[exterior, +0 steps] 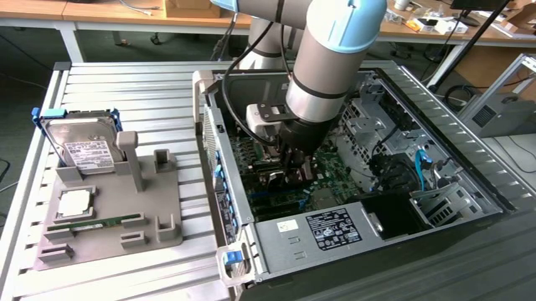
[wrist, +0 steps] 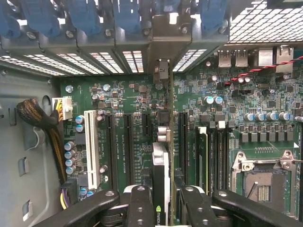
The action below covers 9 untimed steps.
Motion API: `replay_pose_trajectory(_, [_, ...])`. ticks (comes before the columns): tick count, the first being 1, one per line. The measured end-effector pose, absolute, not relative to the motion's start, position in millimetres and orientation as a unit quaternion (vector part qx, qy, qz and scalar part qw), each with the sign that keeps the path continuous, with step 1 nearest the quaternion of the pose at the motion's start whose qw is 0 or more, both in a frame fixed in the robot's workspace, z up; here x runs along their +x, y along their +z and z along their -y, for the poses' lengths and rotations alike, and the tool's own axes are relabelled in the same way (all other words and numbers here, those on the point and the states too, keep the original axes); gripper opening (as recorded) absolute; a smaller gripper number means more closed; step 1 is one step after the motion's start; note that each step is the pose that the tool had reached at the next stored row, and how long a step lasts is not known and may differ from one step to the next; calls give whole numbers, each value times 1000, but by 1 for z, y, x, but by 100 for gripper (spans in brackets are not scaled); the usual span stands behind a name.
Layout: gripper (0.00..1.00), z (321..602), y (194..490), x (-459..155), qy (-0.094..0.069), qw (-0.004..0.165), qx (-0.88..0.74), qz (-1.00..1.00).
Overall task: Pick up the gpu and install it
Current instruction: 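Insert the gpu into the slot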
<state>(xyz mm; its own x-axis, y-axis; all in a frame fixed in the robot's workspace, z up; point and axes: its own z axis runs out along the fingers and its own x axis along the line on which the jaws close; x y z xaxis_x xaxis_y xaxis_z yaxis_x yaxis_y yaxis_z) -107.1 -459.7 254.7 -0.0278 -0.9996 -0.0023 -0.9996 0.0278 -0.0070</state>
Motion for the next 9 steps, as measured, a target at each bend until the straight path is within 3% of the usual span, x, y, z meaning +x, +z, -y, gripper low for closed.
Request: replay_pose_trajectory(9, [27,460,255,-107,-2,3,-697,-717])
